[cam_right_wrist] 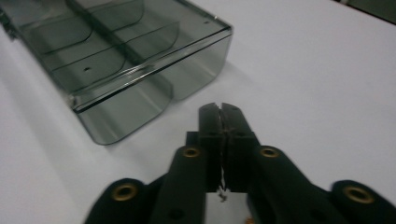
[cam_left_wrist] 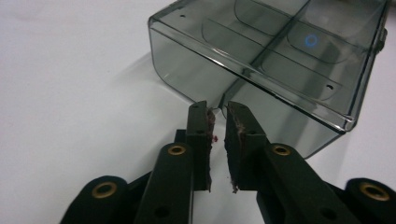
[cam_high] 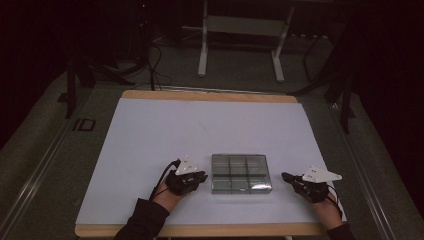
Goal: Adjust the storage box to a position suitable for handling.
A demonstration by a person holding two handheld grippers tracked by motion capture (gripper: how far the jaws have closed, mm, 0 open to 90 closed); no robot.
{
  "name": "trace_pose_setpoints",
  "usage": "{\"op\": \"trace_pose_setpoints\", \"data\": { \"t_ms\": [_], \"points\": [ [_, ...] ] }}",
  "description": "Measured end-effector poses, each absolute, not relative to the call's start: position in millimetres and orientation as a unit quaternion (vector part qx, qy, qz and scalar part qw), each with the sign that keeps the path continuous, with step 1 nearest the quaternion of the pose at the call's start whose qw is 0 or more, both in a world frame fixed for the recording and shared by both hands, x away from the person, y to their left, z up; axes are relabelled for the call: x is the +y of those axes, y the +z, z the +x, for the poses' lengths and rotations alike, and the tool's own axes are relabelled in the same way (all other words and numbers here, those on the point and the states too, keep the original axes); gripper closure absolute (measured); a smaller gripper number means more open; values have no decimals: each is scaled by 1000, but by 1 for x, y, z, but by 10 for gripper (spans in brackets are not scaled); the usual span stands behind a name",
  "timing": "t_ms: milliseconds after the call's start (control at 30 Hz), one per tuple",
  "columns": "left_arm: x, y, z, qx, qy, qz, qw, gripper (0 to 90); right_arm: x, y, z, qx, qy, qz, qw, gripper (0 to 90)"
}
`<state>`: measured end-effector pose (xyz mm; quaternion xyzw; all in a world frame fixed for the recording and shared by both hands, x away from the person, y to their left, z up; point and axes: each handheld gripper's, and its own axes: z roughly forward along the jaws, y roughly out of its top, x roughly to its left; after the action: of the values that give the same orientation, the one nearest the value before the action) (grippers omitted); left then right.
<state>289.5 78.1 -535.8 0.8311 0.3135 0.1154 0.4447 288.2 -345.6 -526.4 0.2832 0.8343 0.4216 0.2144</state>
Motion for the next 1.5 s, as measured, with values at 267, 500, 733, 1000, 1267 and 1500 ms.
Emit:
{"op": "trace_pose_setpoints", "data": {
  "t_ms": [267, 500, 733, 1000, 1267, 1500],
  "points": [
    [72, -534, 286, 286, 108, 840, 448, 900, -332, -532, 285, 848, 421, 258, 194, 900],
    [69, -533, 284, 276, 101, 842, 452, 900, -325, -532, 282, 854, 421, 242, 188, 900],
    [69, -532, 284, 275, 101, 843, 451, 900, -321, -532, 281, 859, 420, 227, 185, 900],
    [68, -530, 283, 274, 102, 845, 449, 900, -319, -530, 279, 862, 420, 217, 182, 900],
    [65, -526, 281, 268, 103, 844, 453, 900, -318, -524, 276, 858, 433, 208, 184, 900],
    [66, -526, 284, 280, 116, 840, 451, 832, -318, -523, 277, 854, 434, 219, 188, 854]
  ]
}}
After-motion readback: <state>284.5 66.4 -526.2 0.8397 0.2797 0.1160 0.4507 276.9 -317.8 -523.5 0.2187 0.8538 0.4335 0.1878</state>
